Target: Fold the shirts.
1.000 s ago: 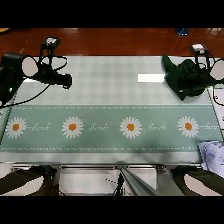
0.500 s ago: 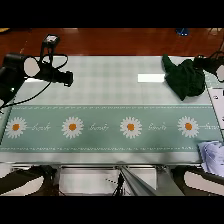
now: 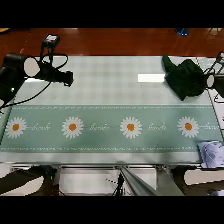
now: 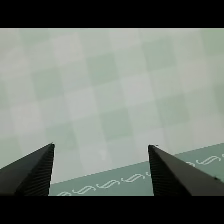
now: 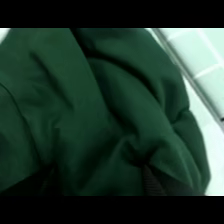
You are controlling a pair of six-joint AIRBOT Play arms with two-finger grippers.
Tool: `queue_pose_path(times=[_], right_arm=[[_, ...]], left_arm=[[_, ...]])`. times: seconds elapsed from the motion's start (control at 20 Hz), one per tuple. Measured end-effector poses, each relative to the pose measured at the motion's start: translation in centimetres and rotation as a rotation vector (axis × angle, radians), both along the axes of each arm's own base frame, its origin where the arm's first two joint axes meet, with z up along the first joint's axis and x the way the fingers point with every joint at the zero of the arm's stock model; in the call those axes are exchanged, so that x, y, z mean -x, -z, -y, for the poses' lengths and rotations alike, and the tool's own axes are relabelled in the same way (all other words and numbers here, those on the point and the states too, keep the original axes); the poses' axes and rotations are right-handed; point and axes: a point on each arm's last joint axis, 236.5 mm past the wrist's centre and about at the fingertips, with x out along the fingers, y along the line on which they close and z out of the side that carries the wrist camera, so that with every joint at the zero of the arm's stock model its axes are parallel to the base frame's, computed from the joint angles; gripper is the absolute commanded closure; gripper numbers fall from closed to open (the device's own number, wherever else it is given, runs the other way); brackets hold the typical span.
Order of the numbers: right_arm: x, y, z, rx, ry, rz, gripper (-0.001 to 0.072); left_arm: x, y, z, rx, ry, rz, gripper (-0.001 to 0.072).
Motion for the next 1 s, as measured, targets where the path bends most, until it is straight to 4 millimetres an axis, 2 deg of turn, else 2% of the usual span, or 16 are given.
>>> queue_pose_path(times=[0.1,0.25,0.35,0.45,0.55,0.65,0.75,0.85,0.9,1.0], right_arm=[[-0.1,1.7,-0.8,-0.016,-0.007,-0.025,0.0663],[-0.1,1.5,-1.4,-0.027,-0.008,-0.023,0.0683],[-0.5,-1.4,-1.6,-0.024,-0.008,0.031,0.0683],[-0.8,-6.6,-1.8,0.009,-0.027,0.126,0.0684],[-0.5,-13.6,-2.6,0.055,-0.057,0.247,0.0684],[0.9,-21.6,-4.4,0.107,-0.104,0.392,0.0684],[3.7,-29.8,-6.9,0.158,-0.157,0.551,0.0684],[7.7,-37.2,-9.9,0.19,-0.212,0.712,0.0684],[10.1,-40.5,-11.4,0.195,-0.238,0.79,0.0684],[14.6,-44.9,-13.7,0.18,-0.281,0.907,0.0684]], left_arm=[[0.0,0.0,0.0,0.0,0.0,0.0,-0.0003],[0.0,0.0,0.0,-0.005,0.008,0.001,-0.0003],[0.0,-0.4,0.0,-0.007,0.014,0.008,-0.0003],[-0.3,-1.9,0.1,-0.003,0.016,0.033,-0.0003],[-0.6,-4.5,0.2,0.004,0.016,0.064,-0.0003],[-0.9,-8.4,0.3,0.014,0.018,0.113,-0.0003],[-0.6,-13.2,0.2,0.03,0.016,0.172,-0.0003],[0.4,-18.6,0.1,0.058,0.017,0.249,-0.0002],[1.3,-21.0,0.1,0.074,0.019,0.283,-0.0002],[3.6,-25.8,0.0,0.111,0.027,0.363,-0.0002]])
